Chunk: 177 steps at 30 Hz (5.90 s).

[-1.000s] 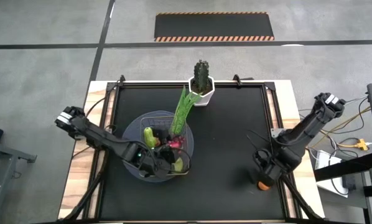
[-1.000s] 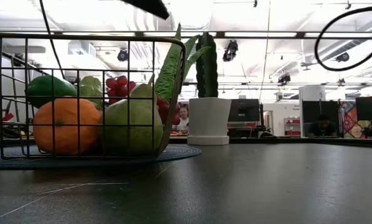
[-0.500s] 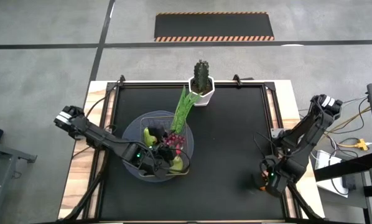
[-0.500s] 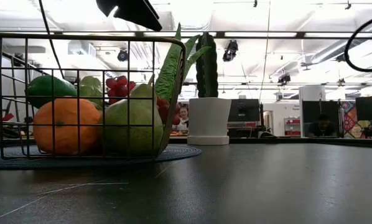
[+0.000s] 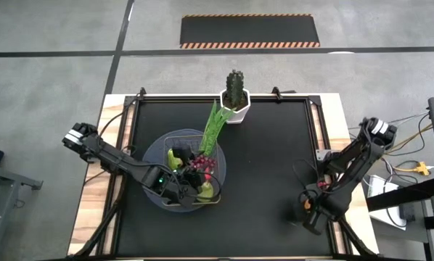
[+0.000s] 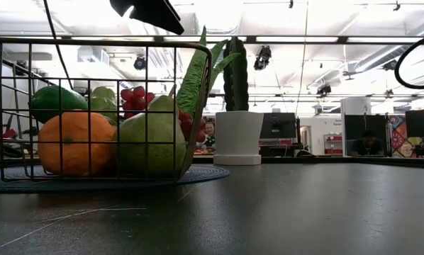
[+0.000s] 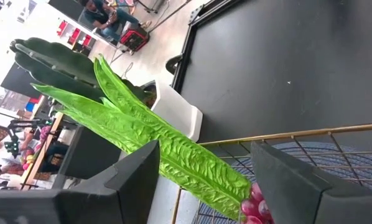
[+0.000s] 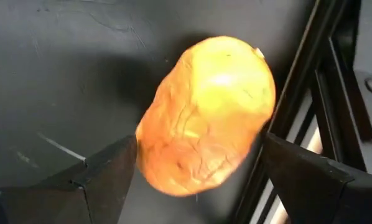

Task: Build produce basket
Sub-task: Put the brown potato into the wire basket, then return to Home Position

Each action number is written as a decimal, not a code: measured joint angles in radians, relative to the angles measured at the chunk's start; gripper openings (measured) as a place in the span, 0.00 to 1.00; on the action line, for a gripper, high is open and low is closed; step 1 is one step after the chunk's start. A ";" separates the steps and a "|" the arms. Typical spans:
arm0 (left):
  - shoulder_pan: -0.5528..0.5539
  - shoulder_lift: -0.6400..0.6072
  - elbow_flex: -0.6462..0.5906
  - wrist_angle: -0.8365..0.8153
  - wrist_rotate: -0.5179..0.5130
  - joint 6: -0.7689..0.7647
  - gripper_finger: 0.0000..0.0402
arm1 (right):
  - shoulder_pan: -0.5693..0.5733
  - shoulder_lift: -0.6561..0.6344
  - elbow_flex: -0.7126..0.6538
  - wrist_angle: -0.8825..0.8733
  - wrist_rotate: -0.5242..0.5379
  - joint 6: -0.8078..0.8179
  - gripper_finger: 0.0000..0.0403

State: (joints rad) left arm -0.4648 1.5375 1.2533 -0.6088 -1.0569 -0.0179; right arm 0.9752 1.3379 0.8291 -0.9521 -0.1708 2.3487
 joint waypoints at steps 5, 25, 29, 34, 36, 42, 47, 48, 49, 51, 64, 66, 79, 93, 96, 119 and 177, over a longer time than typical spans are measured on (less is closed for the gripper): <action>-0.001 0.000 0.000 0.000 0.000 0.004 0.58 | 0.000 0.031 0.000 0.019 0.014 -0.026 0.81; -0.084 -0.137 -0.176 0.267 -0.012 0.144 0.58 | -0.007 -0.111 0.021 0.032 0.411 -0.177 0.51; -0.087 -0.199 -0.255 0.436 0.027 0.240 0.58 | -0.022 -0.138 0.066 0.030 0.644 -0.341 0.52; -0.087 -0.271 -0.358 0.683 0.105 0.382 0.58 | -0.065 -0.132 0.138 0.034 0.881 -0.656 0.53; -0.087 -0.296 -0.394 0.766 0.141 0.427 0.58 | -0.083 -0.120 0.165 0.070 0.969 -0.822 0.53; -0.087 -0.356 -0.469 0.948 0.191 0.501 0.58 | -0.141 -0.082 0.196 0.350 1.223 -1.465 0.53; -0.087 -0.379 -0.487 0.965 0.193 0.504 0.58 | -0.217 -0.033 0.144 0.774 1.268 -2.035 0.53; -0.087 -0.379 -0.490 0.966 0.193 0.505 0.58 | -0.240 -0.017 0.129 0.881 1.248 -2.140 0.53; -0.087 -0.379 -0.490 0.966 0.194 0.506 0.58 | -0.262 0.000 0.113 0.986 1.210 -2.238 0.53; -0.087 -0.380 -0.490 0.968 0.194 0.506 0.58 | -0.318 0.032 0.090 1.175 1.074 -2.394 0.53; -0.089 -0.383 -0.493 1.047 0.194 0.548 0.58 | -0.645 0.245 0.083 1.660 0.342 -2.659 0.53; -0.089 -0.383 -0.494 1.047 0.194 0.549 0.58 | -0.670 0.279 0.083 1.722 0.337 -2.678 0.53; -0.089 -0.383 -0.494 1.056 0.194 0.553 0.58 | -0.738 0.359 0.162 1.698 0.354 -2.614 0.67; -0.114 -0.403 -0.534 1.020 0.194 0.567 0.58 | -0.722 0.264 0.242 1.358 0.356 -2.636 0.81; -0.178 -0.446 -0.554 0.809 0.200 0.492 0.58 | -0.688 0.186 0.191 1.285 0.354 -2.654 0.81; -0.092 -0.932 -1.117 1.594 0.362 0.655 0.20 | -0.985 -0.471 -0.441 1.594 0.047 -2.736 0.81; -0.091 -1.445 -1.246 1.071 0.282 0.567 0.02 | -1.284 -0.928 -0.818 1.817 0.042 -2.461 0.84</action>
State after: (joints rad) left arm -0.5560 0.0921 0.0071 0.4618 -0.7746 0.5495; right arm -0.3084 0.4096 0.0116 0.8650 -0.1291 -0.1120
